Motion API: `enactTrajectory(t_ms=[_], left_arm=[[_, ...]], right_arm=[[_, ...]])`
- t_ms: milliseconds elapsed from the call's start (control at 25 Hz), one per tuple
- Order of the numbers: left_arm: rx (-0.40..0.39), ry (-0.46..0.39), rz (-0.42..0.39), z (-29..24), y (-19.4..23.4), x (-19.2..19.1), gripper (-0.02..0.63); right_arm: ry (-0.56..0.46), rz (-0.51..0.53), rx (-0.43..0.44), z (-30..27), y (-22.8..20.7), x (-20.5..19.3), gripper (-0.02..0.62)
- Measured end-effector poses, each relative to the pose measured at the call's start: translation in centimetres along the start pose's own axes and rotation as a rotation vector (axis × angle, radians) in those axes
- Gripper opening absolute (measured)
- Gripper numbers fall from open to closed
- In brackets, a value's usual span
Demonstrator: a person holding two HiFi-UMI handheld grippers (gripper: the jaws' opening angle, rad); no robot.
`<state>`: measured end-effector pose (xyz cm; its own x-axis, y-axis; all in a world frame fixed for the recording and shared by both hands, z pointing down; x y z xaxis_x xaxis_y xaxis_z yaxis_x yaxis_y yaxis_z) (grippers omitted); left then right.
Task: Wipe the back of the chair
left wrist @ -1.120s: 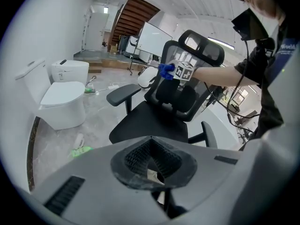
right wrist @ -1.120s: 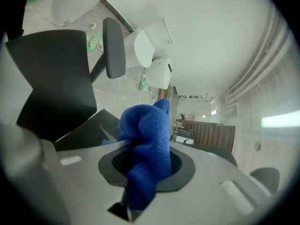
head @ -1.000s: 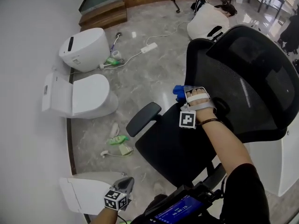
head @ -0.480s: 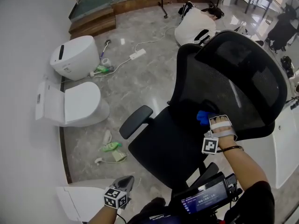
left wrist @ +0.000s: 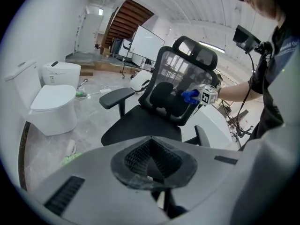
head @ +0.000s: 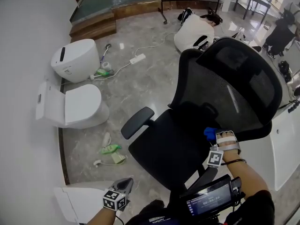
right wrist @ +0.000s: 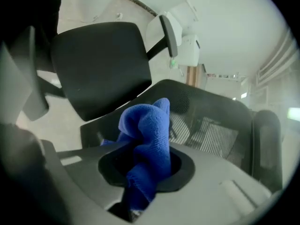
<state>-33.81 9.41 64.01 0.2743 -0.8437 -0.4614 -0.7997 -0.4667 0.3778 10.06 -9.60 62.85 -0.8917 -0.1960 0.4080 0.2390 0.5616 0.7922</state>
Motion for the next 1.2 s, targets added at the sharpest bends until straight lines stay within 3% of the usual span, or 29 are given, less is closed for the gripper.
enactTrajectory(t_ms=[200, 280, 360, 600, 800, 960, 1040, 1080, 1200], left_arm=[[0.034, 0.029, 0.080, 0.2, 0.1, -2.3, 0.002], [0.048, 0.038, 0.113, -0.3, 0.4, -3.0, 0.002], [0.057, 0.043, 0.138, -1.1, 0.8, -3.4, 0.002], [0.040, 0.057, 0.146, -2.9, 0.7, -3.0, 0.002], [0.008, 0.037, 0.086, -3.2, 0.5, -1.3, 0.002], [-0.013, 0.013, 0.032, -1.9, -0.2, -0.4, 0.002], [-0.021, 0.009, 0.017, -1.1, -0.4, -0.6, 0.002], [-0.022, 0.009, 0.015, -0.8, -0.4, -0.8, 0.002], [-0.015, 0.015, 0.031, 0.0, -0.1, -1.9, 0.002]], right_arm=[[-0.215, -0.024, -0.120, -5.6, -7.1, 16.4, 0.081], [-0.235, 0.033, -0.140, -8.4, -8.5, 20.5, 0.081], [-0.217, 0.107, -0.133, -11.0, -8.5, 21.9, 0.081], [-0.152, 0.273, -0.073, -11.7, -4.0, 17.6, 0.078], [-0.068, 0.336, 0.102, -7.4, 5.7, 8.0, 0.078], [0.045, 0.412, 0.297, -1.2, 14.0, -0.8, 0.077], [0.043, 0.371, 0.331, 1.5, 15.5, -2.6, 0.078], [0.006, 0.306, 0.305, 2.3, 14.9, -2.1, 0.078], [-0.177, 0.057, 0.152, 2.1, 9.5, 4.5, 0.078]])
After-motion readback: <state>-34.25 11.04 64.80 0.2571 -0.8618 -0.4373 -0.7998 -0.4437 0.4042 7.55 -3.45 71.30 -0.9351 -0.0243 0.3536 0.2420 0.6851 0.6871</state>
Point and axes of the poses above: the fingertips, and each gripper's own axes: z backward along the fingers, y to its left, x out of its top, the point moved 2 cm from there along z, backward along the fingers, and after that the axes turned 11 degrees about y, right-handed, at the moved point
